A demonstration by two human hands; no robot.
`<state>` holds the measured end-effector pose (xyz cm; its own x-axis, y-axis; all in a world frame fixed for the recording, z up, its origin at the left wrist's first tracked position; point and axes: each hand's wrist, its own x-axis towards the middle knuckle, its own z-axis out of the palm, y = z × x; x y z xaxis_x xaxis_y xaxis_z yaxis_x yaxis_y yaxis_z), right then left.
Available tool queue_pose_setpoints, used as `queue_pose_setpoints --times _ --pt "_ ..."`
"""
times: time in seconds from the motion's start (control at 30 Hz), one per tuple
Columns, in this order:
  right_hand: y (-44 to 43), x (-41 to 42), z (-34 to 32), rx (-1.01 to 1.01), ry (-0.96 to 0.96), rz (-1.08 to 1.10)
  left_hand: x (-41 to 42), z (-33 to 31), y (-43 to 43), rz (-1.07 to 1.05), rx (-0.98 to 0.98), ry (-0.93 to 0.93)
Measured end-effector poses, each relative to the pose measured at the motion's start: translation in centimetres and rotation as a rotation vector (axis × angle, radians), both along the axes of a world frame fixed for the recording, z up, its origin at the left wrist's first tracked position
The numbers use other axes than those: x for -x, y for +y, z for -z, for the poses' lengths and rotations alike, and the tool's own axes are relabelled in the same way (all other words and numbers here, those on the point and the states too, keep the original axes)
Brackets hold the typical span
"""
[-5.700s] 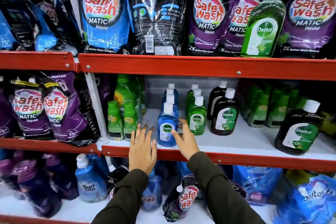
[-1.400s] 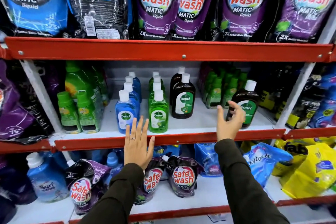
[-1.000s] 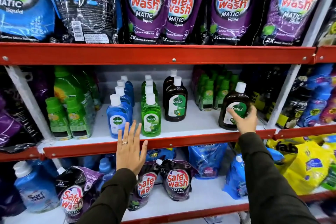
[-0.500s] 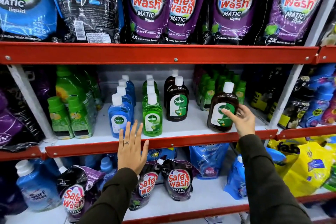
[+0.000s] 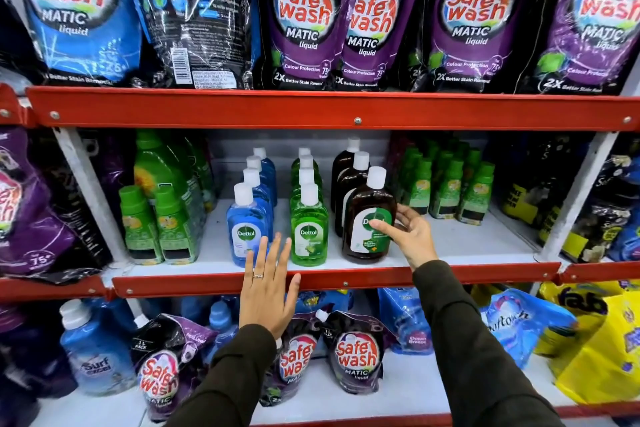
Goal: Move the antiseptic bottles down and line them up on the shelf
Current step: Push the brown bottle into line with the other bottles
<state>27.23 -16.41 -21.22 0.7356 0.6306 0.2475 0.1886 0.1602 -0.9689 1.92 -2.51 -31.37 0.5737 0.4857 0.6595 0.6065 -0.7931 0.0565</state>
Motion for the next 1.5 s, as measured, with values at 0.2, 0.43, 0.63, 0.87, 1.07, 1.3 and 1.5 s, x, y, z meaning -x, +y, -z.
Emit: queue_pose_setpoints --times 0.2,0.43,0.63,0.87,1.07,1.3,1.5 --pt "0.3 0.1 -0.2 0.028 -0.034 -0.032 0.1 -0.2 -0.2 -0.01 0.015 0.002" --pt "-0.3 1.4 -0.1 0.0 -0.043 -0.039 -2.0 -2.5 -3.5 0.312 0.092 -0.167" --pt "-1.0 3.5 1.3 -0.14 0.129 0.023 -7.0 -5.5 -7.6 0.624 0.552 -0.454" --pt "-0.8 3.2 1.9 -0.058 0.155 -0.01 -11.0 -7.5 -9.0 0.496 1.127 -0.559" --pt "-0.7 3.1 2.7 -0.04 0.096 0.009 -11.4 -7.8 -8.2 0.489 1.179 -0.526" --pt "-1.2 4.3 2.5 -0.107 0.032 0.058 -11.0 -6.6 -8.7 0.488 1.012 -0.576" --pt "-1.4 7.8 3.0 -0.301 -0.118 0.239 -7.6 -6.3 -8.4 0.38 0.508 -0.933"
